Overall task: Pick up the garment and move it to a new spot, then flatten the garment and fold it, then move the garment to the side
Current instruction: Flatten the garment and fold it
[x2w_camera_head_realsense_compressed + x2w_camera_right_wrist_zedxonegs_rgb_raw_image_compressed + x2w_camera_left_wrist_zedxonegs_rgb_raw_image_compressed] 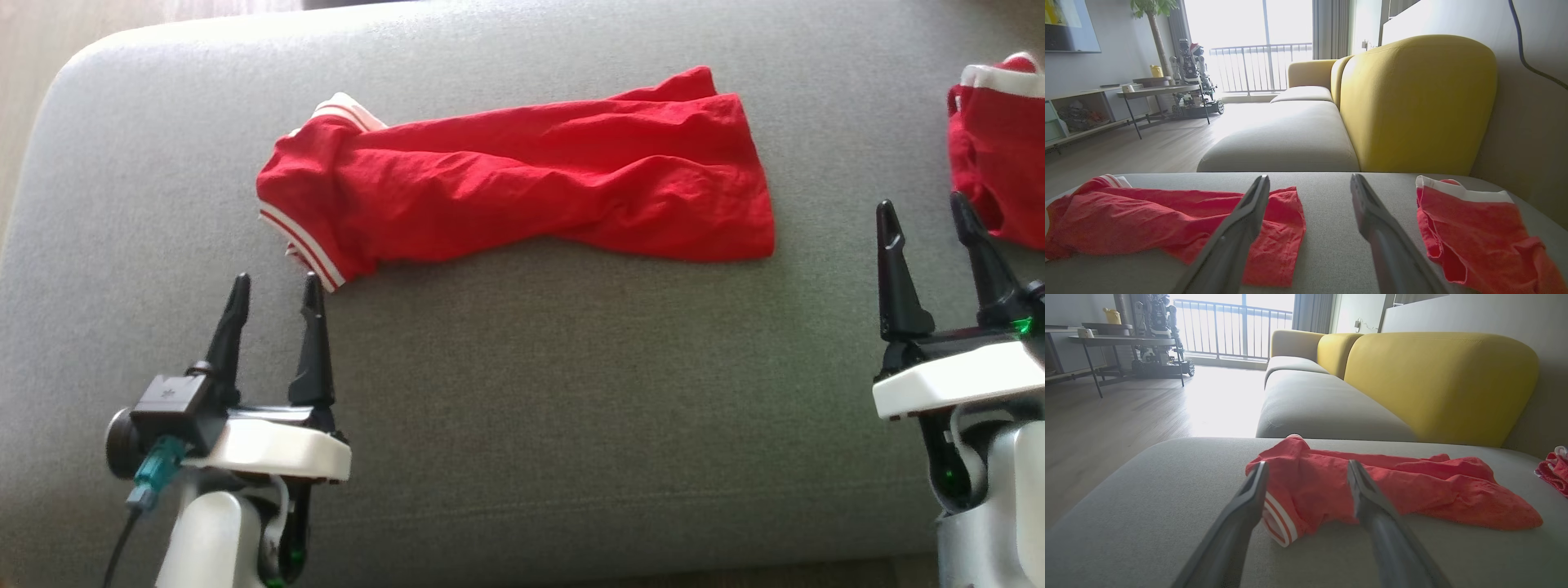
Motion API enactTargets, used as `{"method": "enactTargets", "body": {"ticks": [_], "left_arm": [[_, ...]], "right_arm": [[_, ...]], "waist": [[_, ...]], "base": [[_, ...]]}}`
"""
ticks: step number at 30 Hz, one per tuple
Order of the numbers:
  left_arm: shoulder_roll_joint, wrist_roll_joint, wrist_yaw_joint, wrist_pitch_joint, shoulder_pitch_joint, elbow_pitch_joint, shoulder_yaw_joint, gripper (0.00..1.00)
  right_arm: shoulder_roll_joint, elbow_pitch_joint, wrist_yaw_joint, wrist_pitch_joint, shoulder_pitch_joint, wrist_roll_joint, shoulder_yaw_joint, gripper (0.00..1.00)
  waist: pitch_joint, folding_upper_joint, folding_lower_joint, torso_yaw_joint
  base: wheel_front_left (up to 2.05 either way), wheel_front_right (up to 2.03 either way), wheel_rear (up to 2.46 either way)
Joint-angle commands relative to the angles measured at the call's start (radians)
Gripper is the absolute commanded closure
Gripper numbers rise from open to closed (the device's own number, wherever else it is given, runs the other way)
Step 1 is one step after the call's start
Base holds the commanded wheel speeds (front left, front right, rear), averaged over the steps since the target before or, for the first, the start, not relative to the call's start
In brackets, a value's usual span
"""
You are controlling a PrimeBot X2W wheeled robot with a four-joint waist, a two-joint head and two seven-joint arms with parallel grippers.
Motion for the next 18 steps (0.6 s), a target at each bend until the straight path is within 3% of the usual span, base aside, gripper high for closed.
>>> {"method": "enactTargets", "body": {"ticks": [1,11,14,18], "left_arm": [[0.014,-0.007,0.009,-0.005,-0.034,-0.036,0.022,0.00],[0.014,-0.033,0.009,-0.005,-0.072,-0.052,-0.012,0.00],[0.014,-0.039,0.008,-0.005,-0.100,-0.058,-0.028,0.00],[0.014,-0.054,0.011,-0.005,-0.143,-0.060,-0.049,0.00]], "right_arm": [[0.001,-0.040,0.000,0.004,-0.017,-0.006,0.022,0.00],[-0.002,-0.066,0.000,0.074,-0.129,-0.094,0.058,0.00],[-0.055,-0.039,0.000,0.119,-0.211,-0.103,0.093,0.00],[-0.180,0.072,0.000,0.229,-0.374,-0.070,0.150,0.00]], "waist": [[0.003,0.0000,0.0001,0.005],[0.092,0.0000,0.0001,0.080],[0.140,0.0000,0.0001,0.115],[0.209,0.0000,0.0001,0.174]], "base": [[0.00,0.00,0.00],[0.00,0.00,0.00],[0.00,0.00,0.00],[0.00,0.00,0.00]]}}
